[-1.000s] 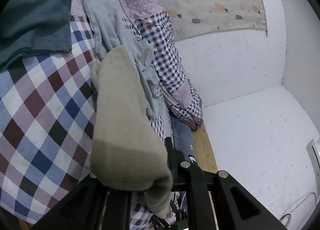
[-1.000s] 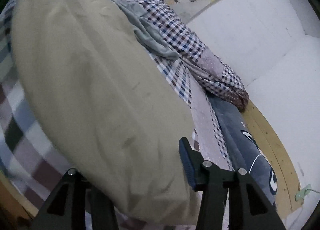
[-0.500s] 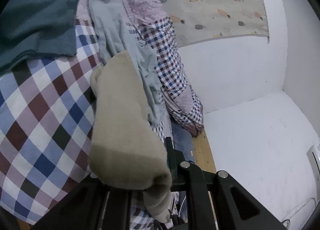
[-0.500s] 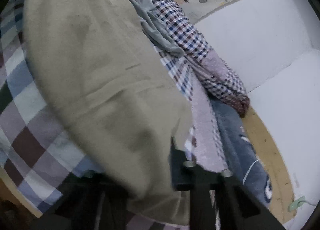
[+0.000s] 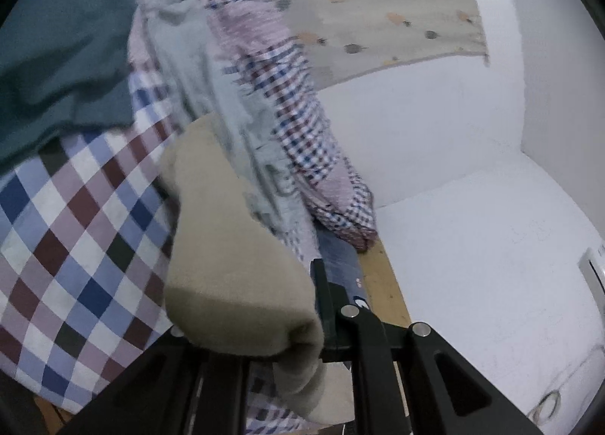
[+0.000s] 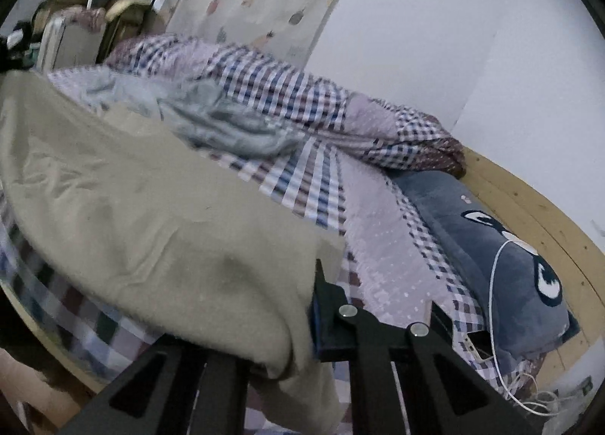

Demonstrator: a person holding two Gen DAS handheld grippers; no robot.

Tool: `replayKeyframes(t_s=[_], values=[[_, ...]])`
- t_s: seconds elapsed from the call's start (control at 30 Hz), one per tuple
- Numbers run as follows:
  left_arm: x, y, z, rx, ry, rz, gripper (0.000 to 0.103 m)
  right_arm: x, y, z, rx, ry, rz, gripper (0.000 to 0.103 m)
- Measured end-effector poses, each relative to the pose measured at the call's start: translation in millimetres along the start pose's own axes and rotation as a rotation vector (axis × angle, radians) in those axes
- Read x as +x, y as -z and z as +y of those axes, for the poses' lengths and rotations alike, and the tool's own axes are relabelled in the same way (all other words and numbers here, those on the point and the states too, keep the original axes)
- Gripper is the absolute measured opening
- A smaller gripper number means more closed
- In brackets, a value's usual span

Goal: Fold clothes

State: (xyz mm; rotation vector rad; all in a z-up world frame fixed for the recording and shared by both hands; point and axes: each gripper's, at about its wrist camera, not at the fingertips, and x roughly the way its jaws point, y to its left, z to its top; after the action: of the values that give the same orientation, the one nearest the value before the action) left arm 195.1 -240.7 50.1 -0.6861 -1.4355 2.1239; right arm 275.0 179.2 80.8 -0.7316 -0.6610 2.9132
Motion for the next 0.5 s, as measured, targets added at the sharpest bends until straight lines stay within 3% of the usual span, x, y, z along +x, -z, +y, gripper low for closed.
replayKeyframes(t_s=[0.23, 0.43, 0.5], values=[[-60.7, 10.9, -65.0, 0.066, 0.076, -0.043, 0.010, -74.1, -35.8, -44.5, 0.052, -0.007, -0.102, 0.009], [-99.6, -0.4, -133.7, 0.108, 0.205, -0.067, 0.010, -142.8, -79.3, -77.0, 0.072, 0.006, -0.216, 0.009], [-102.6, -5.0, -146.8, 0.128, 0.202, -0.062, 0.010, -154.0, -91.8, -83.7, 0.082, 0.016, -0.242, 0.009]])
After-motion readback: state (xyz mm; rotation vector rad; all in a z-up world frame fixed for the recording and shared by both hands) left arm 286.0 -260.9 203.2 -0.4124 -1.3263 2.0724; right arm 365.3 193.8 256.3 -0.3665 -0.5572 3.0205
